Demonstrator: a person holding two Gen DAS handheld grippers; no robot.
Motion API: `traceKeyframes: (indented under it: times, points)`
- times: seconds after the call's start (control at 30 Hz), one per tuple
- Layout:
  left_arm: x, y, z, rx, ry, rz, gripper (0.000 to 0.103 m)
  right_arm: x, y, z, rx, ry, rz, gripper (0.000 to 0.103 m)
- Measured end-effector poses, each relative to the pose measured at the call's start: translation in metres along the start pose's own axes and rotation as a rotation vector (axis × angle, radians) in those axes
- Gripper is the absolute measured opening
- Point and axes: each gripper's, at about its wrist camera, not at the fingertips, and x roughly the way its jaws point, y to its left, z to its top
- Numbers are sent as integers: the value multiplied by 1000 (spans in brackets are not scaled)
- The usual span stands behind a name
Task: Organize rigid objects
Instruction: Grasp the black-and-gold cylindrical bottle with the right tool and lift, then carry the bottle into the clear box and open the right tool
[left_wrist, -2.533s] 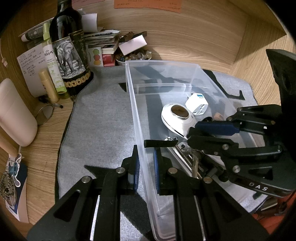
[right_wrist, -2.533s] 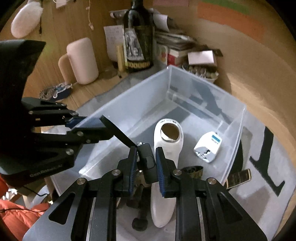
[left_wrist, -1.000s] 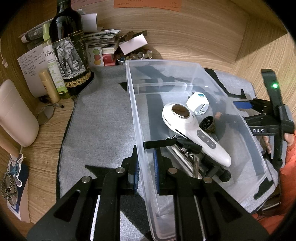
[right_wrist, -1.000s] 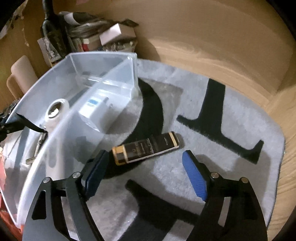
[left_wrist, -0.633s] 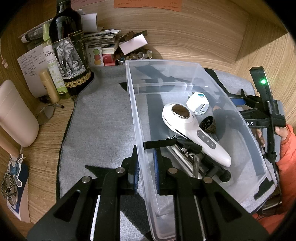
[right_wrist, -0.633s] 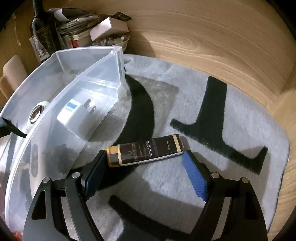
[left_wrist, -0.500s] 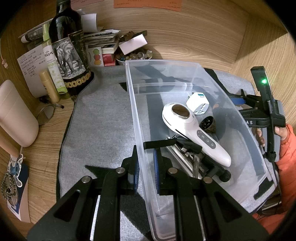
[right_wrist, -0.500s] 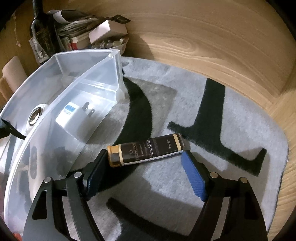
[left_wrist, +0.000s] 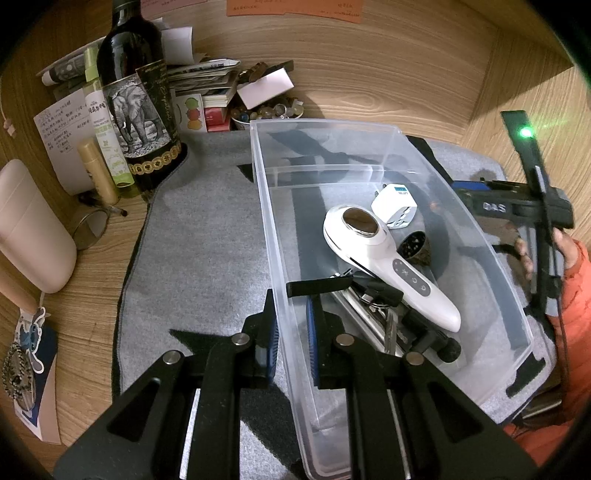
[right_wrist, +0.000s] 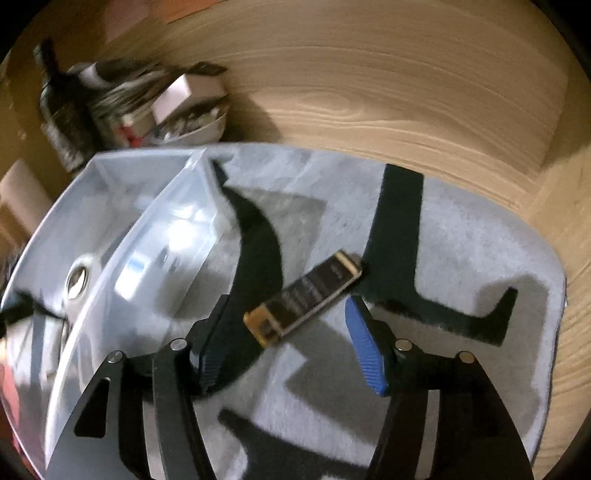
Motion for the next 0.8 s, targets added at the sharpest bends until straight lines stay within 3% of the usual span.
traceKeyframes:
  times: [0.17,0.2,0.23,0.3,0.53,0.8]
  points:
    - [0,0,0,1,0,0,12,27,8,3,-19,13,-70,57]
    - [0,0,0,0,0,-1,12,27,10,2,-28,6,-75,51]
    - [0,0,0,1,0,0,12,25,10,2,-36,2,-77,38]
    - [0,0,0,1,0,1,12,22,8,2,-33,-1,-65,22]
    - [0,-1,0,2,0,2,12,-5,3,-5,-26,-57,-64,22]
    - [0,-1,0,3,1,4,12,-69,34,7,-80,-223,15,22]
